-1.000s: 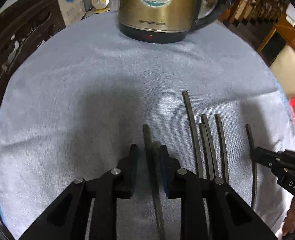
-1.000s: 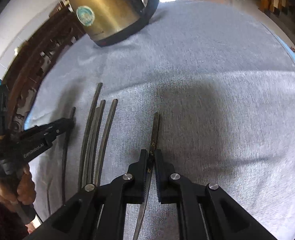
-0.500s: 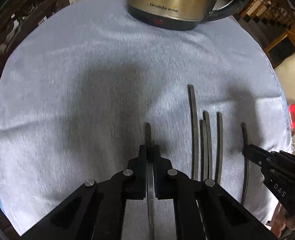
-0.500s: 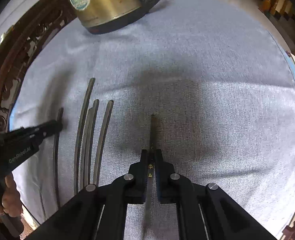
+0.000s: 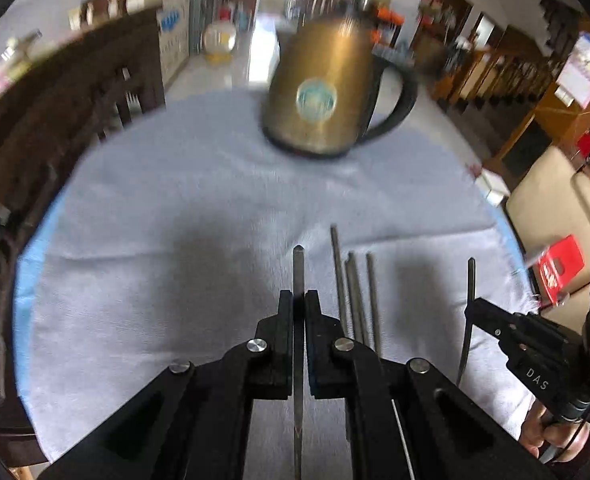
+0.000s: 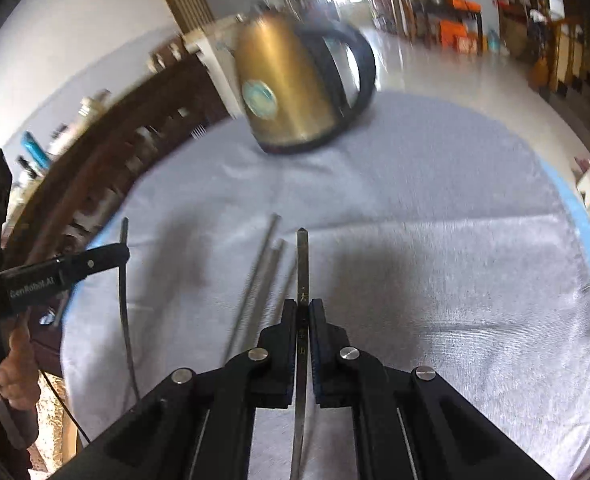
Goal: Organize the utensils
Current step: 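Lift the chopsticks with both tools and lower them over the grey cup, then open both tools to drop the chopsticks into the grey cup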
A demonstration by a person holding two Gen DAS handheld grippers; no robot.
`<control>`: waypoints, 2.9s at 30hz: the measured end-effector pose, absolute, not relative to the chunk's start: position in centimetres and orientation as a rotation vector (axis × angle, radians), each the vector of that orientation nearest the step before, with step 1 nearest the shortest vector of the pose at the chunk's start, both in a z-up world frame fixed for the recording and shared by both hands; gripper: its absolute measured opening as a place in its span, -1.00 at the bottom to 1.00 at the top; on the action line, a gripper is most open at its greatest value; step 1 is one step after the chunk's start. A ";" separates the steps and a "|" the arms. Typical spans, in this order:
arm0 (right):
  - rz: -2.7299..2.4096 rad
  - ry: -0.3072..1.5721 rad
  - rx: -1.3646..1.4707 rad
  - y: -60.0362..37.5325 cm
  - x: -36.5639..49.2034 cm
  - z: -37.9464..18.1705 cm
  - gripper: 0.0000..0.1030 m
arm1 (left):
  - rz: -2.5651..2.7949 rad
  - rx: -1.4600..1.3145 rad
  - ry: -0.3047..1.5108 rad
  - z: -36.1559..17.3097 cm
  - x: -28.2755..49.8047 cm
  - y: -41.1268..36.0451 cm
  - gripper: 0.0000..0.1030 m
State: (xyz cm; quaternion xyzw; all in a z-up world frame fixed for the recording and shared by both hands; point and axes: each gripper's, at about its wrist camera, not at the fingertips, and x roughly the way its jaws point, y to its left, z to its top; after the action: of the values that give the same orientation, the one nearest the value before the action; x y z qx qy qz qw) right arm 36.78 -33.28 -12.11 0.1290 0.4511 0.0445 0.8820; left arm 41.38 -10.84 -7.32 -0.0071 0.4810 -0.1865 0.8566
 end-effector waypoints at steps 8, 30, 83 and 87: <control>0.157 0.658 0.212 -30.3 29.2 -6.7 -0.87 | -0.379 -0.052 0.747 -1.2 32.3 -7.5 -0.90; 0.178 0.187 0.165 -25.8 12.6 4.4 -0.86 | -0.492 -0.132 0.272 11.5 15.8 -3.9 -0.90; 0.151 0.435 0.394 -29.7 14.1 -3.9 0.04 | -0.476 -0.248 0.616 -0.6 20.9 -3.5 -0.42; 0.132 0.456 0.427 -30.5 14.6 -4.4 0.04 | -0.444 -0.261 0.637 -1.2 21.6 -2.6 -0.41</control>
State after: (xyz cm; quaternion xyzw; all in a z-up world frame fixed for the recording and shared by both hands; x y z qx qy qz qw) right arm 14.59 -30.47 -4.42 0.2099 0.2241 0.0647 0.9495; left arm 21.56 -2.59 -1.20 -0.1268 0.3096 -0.2156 0.9174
